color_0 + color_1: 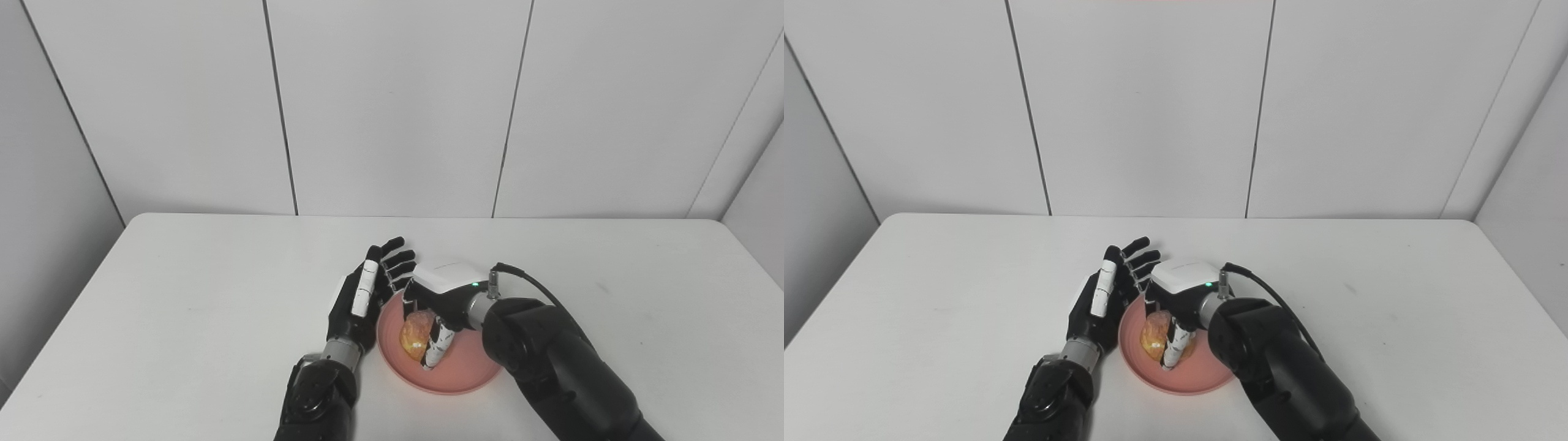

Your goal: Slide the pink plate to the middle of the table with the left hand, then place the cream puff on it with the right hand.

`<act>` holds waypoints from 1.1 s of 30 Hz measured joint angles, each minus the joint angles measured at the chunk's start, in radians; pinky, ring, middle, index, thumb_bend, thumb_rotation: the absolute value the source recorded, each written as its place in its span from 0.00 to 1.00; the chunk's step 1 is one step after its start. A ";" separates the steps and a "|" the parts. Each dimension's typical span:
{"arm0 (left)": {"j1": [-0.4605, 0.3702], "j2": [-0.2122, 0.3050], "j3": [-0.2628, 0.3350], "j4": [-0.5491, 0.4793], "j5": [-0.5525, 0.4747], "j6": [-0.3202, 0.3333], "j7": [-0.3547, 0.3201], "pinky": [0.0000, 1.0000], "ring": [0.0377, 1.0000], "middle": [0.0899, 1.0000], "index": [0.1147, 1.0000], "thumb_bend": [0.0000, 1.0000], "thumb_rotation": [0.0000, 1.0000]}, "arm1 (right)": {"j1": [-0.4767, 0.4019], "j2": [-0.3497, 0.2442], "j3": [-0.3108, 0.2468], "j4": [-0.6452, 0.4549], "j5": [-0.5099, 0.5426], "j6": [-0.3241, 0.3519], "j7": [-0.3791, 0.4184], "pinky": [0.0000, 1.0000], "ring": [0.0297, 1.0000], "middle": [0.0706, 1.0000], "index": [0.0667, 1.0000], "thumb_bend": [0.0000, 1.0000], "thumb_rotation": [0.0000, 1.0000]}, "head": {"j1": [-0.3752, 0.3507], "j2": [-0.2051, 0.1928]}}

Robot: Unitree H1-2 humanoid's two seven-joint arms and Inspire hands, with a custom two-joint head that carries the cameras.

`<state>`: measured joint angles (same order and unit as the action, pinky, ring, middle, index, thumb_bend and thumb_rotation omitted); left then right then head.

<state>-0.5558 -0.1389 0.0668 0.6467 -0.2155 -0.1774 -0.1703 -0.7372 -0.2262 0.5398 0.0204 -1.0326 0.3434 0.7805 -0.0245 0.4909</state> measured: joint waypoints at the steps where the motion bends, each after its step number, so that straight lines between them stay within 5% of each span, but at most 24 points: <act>1: 0.000 0.000 0.000 -0.001 0.000 0.000 -0.001 0.73 0.76 0.72 0.74 0.95 0.84 | 0.000 0.000 0.000 0.000 -0.004 0.000 0.005 0.35 0.42 0.48 0.45 0.52 0.00 | 0.002 0.006; 8: 0.002 -0.004 0.004 -0.005 -0.001 0.005 -0.001 0.73 0.77 0.71 0.71 0.95 0.82 | -0.005 -0.006 0.005 -0.001 -0.029 0.000 0.031 0.26 0.39 0.44 0.48 0.52 0.00 | 0.000 0.023; 9: 0.003 -0.004 0.003 -0.006 -0.001 0.006 -0.001 0.72 0.77 0.71 0.71 0.96 0.82 | -0.007 -0.009 0.009 -0.004 -0.043 0.001 0.048 0.39 0.51 0.54 0.54 0.72 0.07 | -0.003 0.023; 10: 0.004 -0.004 0.003 -0.008 -0.001 0.007 -0.001 0.72 0.77 0.71 0.71 0.96 0.82 | -0.011 -0.013 0.016 -0.008 -0.055 0.001 0.067 0.41 0.53 0.56 0.55 0.77 0.08 | -0.003 0.023; 12: 0.006 -0.004 0.002 -0.012 -0.001 0.009 -0.002 0.70 0.77 0.72 0.71 0.95 0.82 | -0.017 -0.022 0.031 -0.028 -0.087 0.000 0.104 0.75 0.76 0.74 0.68 0.95 0.24 | -0.006 0.028; 15: 0.014 -0.004 0.001 -0.028 -0.001 0.020 -0.003 0.72 0.77 0.72 0.71 0.94 0.82 | -0.022 -0.029 0.045 -0.053 -0.124 0.000 0.140 0.89 0.87 0.84 0.74 1.00 0.34 | -0.003 0.035; 20: 0.028 -0.007 0.000 -0.051 -0.001 0.035 -0.003 0.74 0.76 0.72 0.70 0.94 0.82 | -0.022 -0.036 0.045 -0.070 -0.133 -0.001 0.171 0.85 0.88 0.85 0.74 1.00 0.35 | -0.005 0.049; 26: 0.034 -0.009 -0.001 -0.064 -0.001 0.040 -0.004 0.74 0.75 0.70 0.69 0.92 0.83 | 0.002 -0.051 -0.008 -0.133 -0.120 -0.002 0.123 0.70 0.76 0.74 0.68 1.00 0.29 | -0.011 0.034; 31: 0.041 -0.010 0.007 -0.077 -0.002 0.040 -0.002 0.75 0.76 0.72 0.69 0.95 0.81 | 0.110 -0.048 -0.140 -0.233 -0.039 -0.020 -0.105 0.54 0.64 0.65 0.57 0.91 0.26 | -0.003 0.031; 33: 0.039 -0.010 0.009 -0.085 -0.001 0.039 -0.001 0.73 0.77 0.73 0.71 0.95 0.81 | 0.158 -0.034 -0.203 -0.240 0.021 -0.047 -0.211 0.44 0.51 0.54 0.51 0.82 0.28 | -0.012 0.034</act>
<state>-0.5172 -0.1492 0.0755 0.5614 -0.2167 -0.1384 -0.1709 -0.5792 -0.2602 0.3371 -0.2197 -1.0120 0.2968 0.5698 -0.0367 0.5246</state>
